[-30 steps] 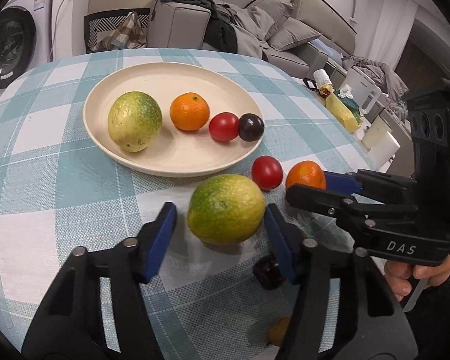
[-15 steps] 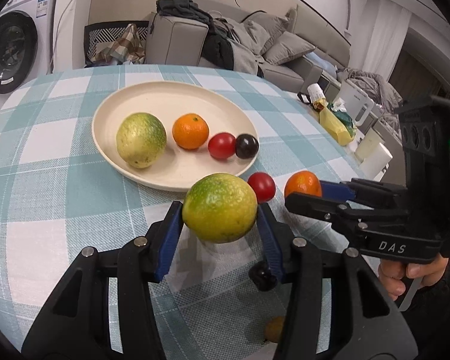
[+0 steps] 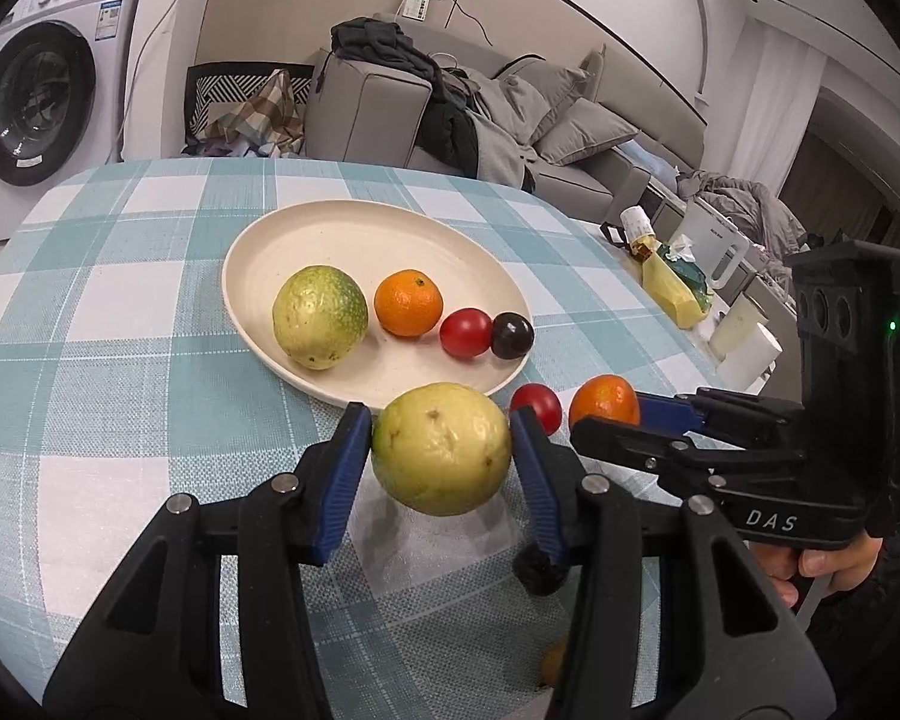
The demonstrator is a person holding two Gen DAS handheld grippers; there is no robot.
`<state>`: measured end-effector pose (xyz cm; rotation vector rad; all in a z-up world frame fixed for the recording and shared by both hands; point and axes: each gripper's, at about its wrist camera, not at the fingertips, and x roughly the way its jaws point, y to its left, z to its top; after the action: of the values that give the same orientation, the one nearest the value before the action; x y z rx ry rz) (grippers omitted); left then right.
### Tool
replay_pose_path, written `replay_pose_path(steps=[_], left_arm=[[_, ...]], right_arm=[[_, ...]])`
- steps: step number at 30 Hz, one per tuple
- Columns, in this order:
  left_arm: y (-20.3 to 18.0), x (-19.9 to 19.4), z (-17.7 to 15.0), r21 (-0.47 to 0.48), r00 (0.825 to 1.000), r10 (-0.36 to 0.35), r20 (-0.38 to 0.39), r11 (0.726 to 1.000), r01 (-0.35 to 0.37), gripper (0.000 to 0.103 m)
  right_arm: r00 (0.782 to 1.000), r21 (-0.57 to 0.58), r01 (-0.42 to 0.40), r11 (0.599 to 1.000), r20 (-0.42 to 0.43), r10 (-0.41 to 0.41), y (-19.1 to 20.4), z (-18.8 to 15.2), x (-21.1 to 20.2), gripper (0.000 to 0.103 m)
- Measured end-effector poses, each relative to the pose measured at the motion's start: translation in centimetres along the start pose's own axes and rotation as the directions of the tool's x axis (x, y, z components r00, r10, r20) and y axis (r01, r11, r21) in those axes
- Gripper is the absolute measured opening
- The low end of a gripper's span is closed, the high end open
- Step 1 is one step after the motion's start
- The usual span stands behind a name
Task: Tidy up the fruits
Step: 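Lift the orange with right gripper while left gripper carries the yellow-green fruit toward the plate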
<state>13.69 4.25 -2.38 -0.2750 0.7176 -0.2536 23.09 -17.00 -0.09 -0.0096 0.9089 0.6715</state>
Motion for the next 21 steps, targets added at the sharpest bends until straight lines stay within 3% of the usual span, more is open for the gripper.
replay_pose_path(steps=[5,10,15,18,21], left_arm=[[-0.2,0.2,-0.1,0.008,1.0,0.008,-0.007,1.0,-0.008,0.045],[-0.8,1.8,-0.7,0.043,0.996,0.045,-0.079,0.998,-0.042,0.045],[-1.3,2.2,-1.0,0.075,0.995,0.056,-0.084,0.996,-0.05,0.047],[-1.1,3.7,-1.5,0.076,0.985,0.07,-0.159,0.995,-0.059,0.046],[-1.5,3.7,-1.8,0.098,0.985,0.086,-0.149,0.993,-0.072,0.046]], right_arm=[[1.0,-0.007,0.001,1.0,-0.001,-0.001,0.2,0.2,0.1,0.041],[1.0,-0.009,0.001,1.0,-0.003,-0.001,0.2,0.2,0.2,0.041],[1.0,-0.003,0.005,1.0,-0.007,-0.005,-0.1,0.0,0.2,0.041],[1.0,-0.003,0.008,1.0,-0.009,-0.008,-0.3,0.0,0.2,0.041],[1.0,0.002,0.009,1.0,-0.008,-0.009,-0.3,0.0,0.2,0.041]])
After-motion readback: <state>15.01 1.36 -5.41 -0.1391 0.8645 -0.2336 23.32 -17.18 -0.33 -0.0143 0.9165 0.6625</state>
